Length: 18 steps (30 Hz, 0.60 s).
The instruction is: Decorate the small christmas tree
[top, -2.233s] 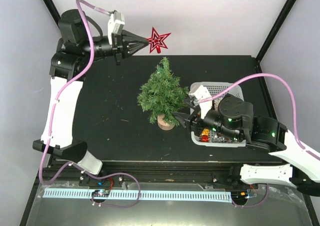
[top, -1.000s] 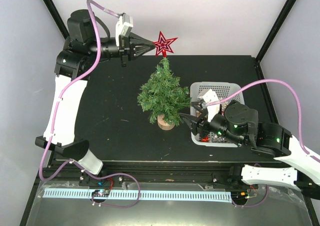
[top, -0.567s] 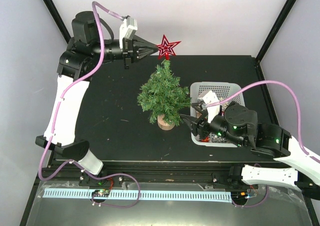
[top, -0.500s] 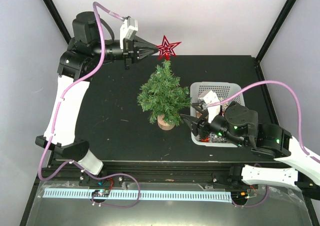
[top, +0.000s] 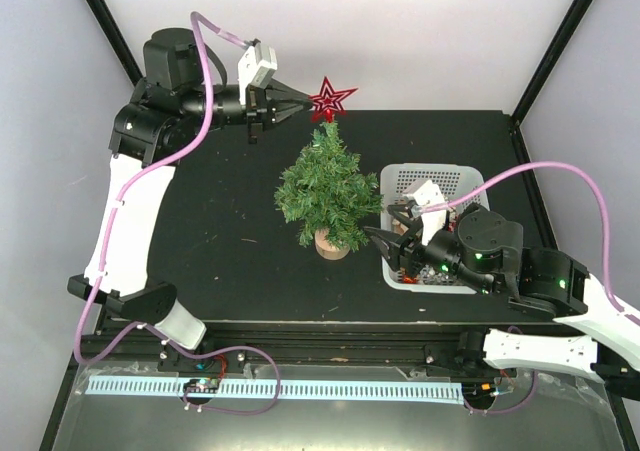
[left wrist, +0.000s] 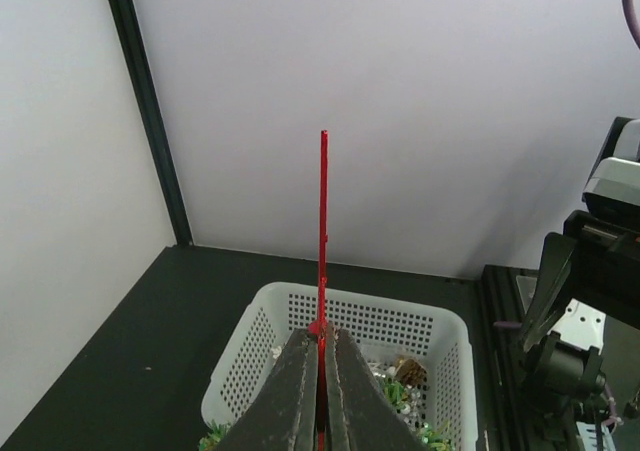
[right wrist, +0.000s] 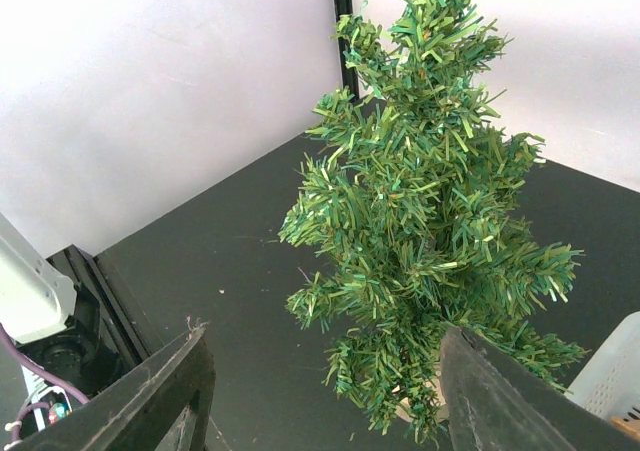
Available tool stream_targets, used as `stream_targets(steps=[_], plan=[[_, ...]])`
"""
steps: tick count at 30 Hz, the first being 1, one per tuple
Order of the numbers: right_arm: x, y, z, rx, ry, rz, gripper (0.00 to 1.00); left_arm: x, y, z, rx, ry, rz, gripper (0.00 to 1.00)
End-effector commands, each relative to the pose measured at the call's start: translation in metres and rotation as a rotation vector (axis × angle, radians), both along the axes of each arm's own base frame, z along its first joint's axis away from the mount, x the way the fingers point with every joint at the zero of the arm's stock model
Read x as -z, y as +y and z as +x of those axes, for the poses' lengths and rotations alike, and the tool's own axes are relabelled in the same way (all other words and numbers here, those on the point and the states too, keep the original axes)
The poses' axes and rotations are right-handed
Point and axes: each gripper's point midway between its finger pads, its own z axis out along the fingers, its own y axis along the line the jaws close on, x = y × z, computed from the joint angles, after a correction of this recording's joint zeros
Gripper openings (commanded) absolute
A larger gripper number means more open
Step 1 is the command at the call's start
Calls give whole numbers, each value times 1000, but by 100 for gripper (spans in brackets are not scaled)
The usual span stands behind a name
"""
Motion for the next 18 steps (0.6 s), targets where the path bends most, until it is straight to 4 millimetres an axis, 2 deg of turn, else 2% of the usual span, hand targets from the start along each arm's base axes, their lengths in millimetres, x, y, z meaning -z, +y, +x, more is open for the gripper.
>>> stream_targets(steps=[1, 18], plan=[[0, -4, 2, 20, -2, 13, 62, 3, 2, -6, -7, 2, 38, 1], [-2, -8, 1, 24, 0, 18, 62, 17, -10, -5, 65, 93, 40, 2]])
